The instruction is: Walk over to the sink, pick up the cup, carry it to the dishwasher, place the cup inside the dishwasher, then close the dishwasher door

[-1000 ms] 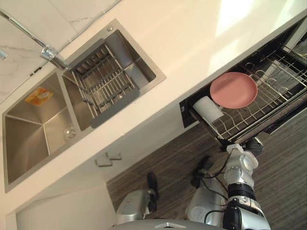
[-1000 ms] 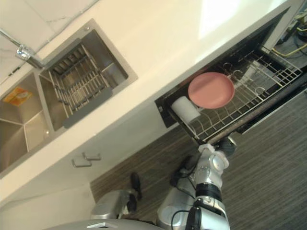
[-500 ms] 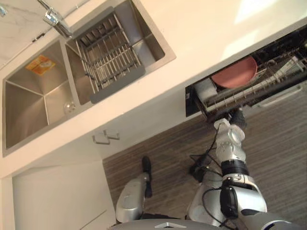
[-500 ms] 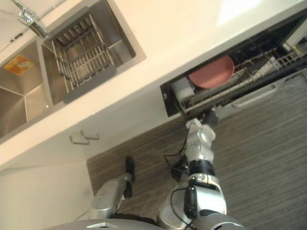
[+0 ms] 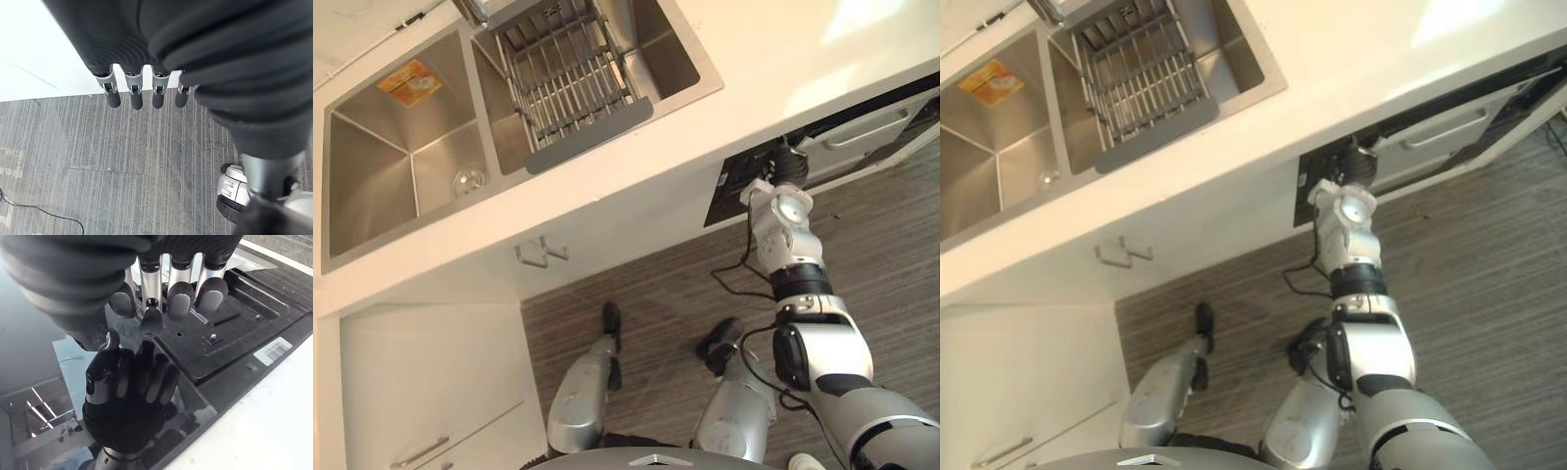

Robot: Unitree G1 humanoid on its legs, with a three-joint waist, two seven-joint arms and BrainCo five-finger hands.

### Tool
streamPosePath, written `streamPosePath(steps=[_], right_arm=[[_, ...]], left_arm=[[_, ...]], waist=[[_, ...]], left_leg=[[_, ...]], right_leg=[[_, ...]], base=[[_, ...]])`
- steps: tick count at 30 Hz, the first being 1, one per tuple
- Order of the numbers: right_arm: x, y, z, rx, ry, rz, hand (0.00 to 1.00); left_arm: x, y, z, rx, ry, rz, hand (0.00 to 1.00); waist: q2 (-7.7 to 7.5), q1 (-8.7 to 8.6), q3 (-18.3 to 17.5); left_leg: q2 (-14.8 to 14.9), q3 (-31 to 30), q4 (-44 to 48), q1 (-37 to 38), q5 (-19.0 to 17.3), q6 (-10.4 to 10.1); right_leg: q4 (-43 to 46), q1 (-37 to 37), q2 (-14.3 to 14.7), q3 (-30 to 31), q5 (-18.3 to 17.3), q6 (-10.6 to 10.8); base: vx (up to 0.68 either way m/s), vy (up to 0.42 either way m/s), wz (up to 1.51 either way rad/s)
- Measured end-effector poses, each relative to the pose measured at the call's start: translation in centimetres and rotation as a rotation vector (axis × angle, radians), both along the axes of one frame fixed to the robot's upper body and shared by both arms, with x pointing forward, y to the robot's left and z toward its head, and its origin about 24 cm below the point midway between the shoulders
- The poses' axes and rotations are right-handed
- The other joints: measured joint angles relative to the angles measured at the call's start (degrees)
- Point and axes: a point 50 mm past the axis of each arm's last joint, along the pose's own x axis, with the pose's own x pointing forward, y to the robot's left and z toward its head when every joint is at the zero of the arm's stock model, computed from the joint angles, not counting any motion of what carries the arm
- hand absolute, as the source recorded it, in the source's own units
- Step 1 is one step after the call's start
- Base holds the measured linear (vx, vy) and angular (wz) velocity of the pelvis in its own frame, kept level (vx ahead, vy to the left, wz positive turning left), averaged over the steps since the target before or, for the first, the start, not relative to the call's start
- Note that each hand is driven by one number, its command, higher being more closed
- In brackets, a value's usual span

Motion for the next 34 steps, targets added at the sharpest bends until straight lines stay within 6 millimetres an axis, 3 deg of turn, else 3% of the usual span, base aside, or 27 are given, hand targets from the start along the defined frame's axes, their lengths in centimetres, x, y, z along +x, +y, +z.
streamPosePath(steps=[8, 13, 14, 16, 18, 19, 20, 21, 22, 24, 26, 27, 28, 29, 30, 31, 32, 34], right_arm=[[-0.4, -5.3, 4.4, -0.07, -0.045, -0.177, 1.0], [-0.9, -6.6, 4.9, -0.077, -0.075, -0.219, 1.0], [-0.9, -6.6, 5.0, -0.067, -0.097, -0.218, 0.0], [-1.2, -7.0, 4.8, -0.043, -0.117, -0.23, 0.0], [-1.3, -6.7, 4.9, -0.056, -0.16, -0.2, 0.0], [-1.3, -6.0, 4.9, -0.07, -0.195, -0.161, 0.0], [-1.8, -5.3, 3.8, -0.075, -0.219, -0.138, 0.0], [-1.8, -4.8, 3.3, -0.074, -0.223, -0.117, 0.0], [-2.0, -3.5, 2.1, -0.062, -0.228, -0.067, 0.0], [-3.1, -1.9, -0.9, -0.078, -0.198, -0.015, 0.0], [-6.1, 0.9, -8.6, -0.067, -0.021, 0.056, 0.0], [-7.8, 1.5, -11.8, -0.058, 0.07, 0.062, 0.0], [-10.9, 2.1, -16.3, -0.041, 0.218, 0.064, 0.0], [-12.4, 2.3, -18.3, -0.039, 0.29, 0.067, 0.0], [-15.6, 2.4, -21.8, -0.019, 0.433, 0.057, 0.0], [-17.1, 2.3, -23.2, -0.006, 0.493, 0.05, 0.0], [-20.5, 1.8, -25.8, 0.013, 0.618, 0.042, 0.0], [-23.8, 1.4, -27.9, 0.019, 0.732, 0.043, 0.0]], left_arm=[[0.6, -0.1, 0.1, -0.012, -0.041, -0.007, 0.0], [0.6, -0.1, 0.1, -0.016, -0.045, -0.014, 0.0], [0.7, 0.0, 0.1, -0.013, -0.048, -0.013, 0.0], [1.1, 0.1, 0.2, -0.008, -0.063, -0.008, 0.0], [2.0, -0.1, 0.2, -0.011, -0.083, -0.001, 0.0], [2.2, -0.1, 0.2, -0.009, -0.093, 0.013, 0.0], [2.9, 0.9, 0.4, 0.023, -0.131, 0.034, 0.0], [3.5, 1.0, 0.6, 0.029, -0.16, 0.052, 0.0], [3.8, 1.0, 0.7, 0.022, -0.178, 0.08, 0.0], [4.4, 1.1, 0.9, 0.013, -0.211, 0.125, 0.0], [4.2, 2.1, 1.0, 0.031, -0.245, 0.224, 0.0], [3.8, 2.4, 1.1, 0.041, -0.247, 0.248, 0.0], [3.1, 2.7, 1.0, 0.048, -0.241, 0.279, 0.0], [2.7, 2.7, 1.0, 0.047, -0.233, 0.297, 0.0], [1.7, 2.9, 0.8, 0.051, -0.209, 0.323, 0.0], [1.1, 3.1, 0.8, 0.056, -0.195, 0.331, 0.0], [0.1, 3.3, 0.7, 0.052, -0.157, 0.357, 0.0], [-1.1, 4.0, 0.6, 0.036, -0.114, 0.391, 0.0]], waist=[[0.52, 2.58, -0.3], [0.55, 3.83, -0.3], [0.67, 4.14, -0.4], [0.63, 3.95, -0.4], [0.33, 4.58, -0.2], [0.87, 5.05, -0.5], [-0.6, 2.96, 0.2], [-0.47, 2.66, 0.4], [-0.81, 2.94, 0.5], [-2.18, 2.19, 0.8], [-5.05, 0.67, 1.3], [-5.8, 0.0, 1.0], [-7.02, -0.99, 0.5], [-7.7, -1.37, 0.1], [-9.05, -2.06, -1.0], [-9.62, -2.51, -1.8], [-10.74, -3.53, -3.9], [-11.62, -4.42, -6.6]], left_leg=[[-0.3, -5.1, 0.0, -6.0, 0.0, -0.1], [0.6, -6.5, -0.1, -7.3, 0.0, -0.1], [1.7, -6.6, -0.1, -7.8, -0.1, -0.1], [1.2, -6.3, 0.0, -7.8, 0.0, -0.5], [0.5, -5.2, 5.6, -8.9, -1.0, 1.4], [1.2, -4.5, 5.4, -9.0, -1.9, 0.8], [-0.4, -4.6, 4.3, -7.0, -1.2, 0.5], [0.0, -4.7, 3.1, -5.9, 0.1, 0.2], [1.0, -4.5, 1.5, -4.5, 1.6, 0.1], [1.2, -3.5, 0.2, -2.7, 1.7, 0.1], [1.8, -1.6, -0.2, 0.3, 0.5, -0.3], [1.9, -1.2, 0.0, 1.1, 0.0, -0.2], [2.0, 0.0, 0.0, 2.7, -0.8, -0.4], [2.0, 0.7, 0.1, 3.5, -1.2, -0.4], [2.1, 2.7, 0.0, 5.1, -2.2, -0.2], [2.2, 3.6, 0.1, 5.8, -2.7, -0.2], [2.2, 5.5, 0.0, 7.6, -3.6, 0.1], [2.2, 7.4, 0.0, 9.9, -4.7, 0.1]], right_leg=[[-0.6, -3.8, 0.2, -2.7, 0.7, 0.3], [-1.0, -4.3, 1.5, -3.1, 0.7, 0.2], [-1.3, -4.4, 2.7, -3.0, 0.9, 0.1], [-1.3, -4.7, 2.3, -2.7, 0.8, 0.1], [-3.4, -4.7, 2.8, -2.7, 0.7, 0.4], [1.2, -5.5, 2.9, -1.7, -0.1, -0.7], [6.3, -3.3, 1.4, 5.4, -4.0, -1.5], [4.1, -2.5, 2.9, 5.2, -4.0, -1.3], [2.0, -1.5, 4.9, 5.5, -2.6, -1.7], [1.4, -0.5, 5.2, 5.8, -2.6, -1.6], [-0.8, 2.1, 6.7, 7.2, -1.9, -0.9], [-2.3, 3.3, 7.4, 7.4, -1.5, -0.5], [-4.1, 4.9, 8.1, 8.1, -0.8, 0.0], [-4.9, 5.5, 8.4, 8.6, -0.4, 0.3], [-7.2, 6.7, 9.2, 9.9, 0.6, 0.7], [-8.3, 7.4, 9.6, 10.3, 1.2, 1.0], [-11.4, 9.2, 10.4, 11.6, 2.7, 1.4], [-14.8, 11.9, 11.0, 12.8, 4.3, 1.9]], base=[[-0.06, -0.077, 0.12], [-0.05, -0.118, 0.11], [-0.06, -0.137, 0.03], [-0.07, -0.109, 0.13], [0.02, -0.07, -0.25], [0.08, -0.063, 0.0], [0.1, -0.122, 0.21], [0.06, -0.147, 0.21], [0.05, -0.129, -0.25], [0.04, -0.046, -0.25], [0.08, -0.036, -0.35], [0.11, 0.004, -0.42], [0.11, 0.024, -0.35], [0.12, 0.056, -0.58], [0.09, 0.059, -0.57], [0.15, 0.095, -0.77], [0.12, 0.086, -0.57], [0.13, 0.077, -0.44]])
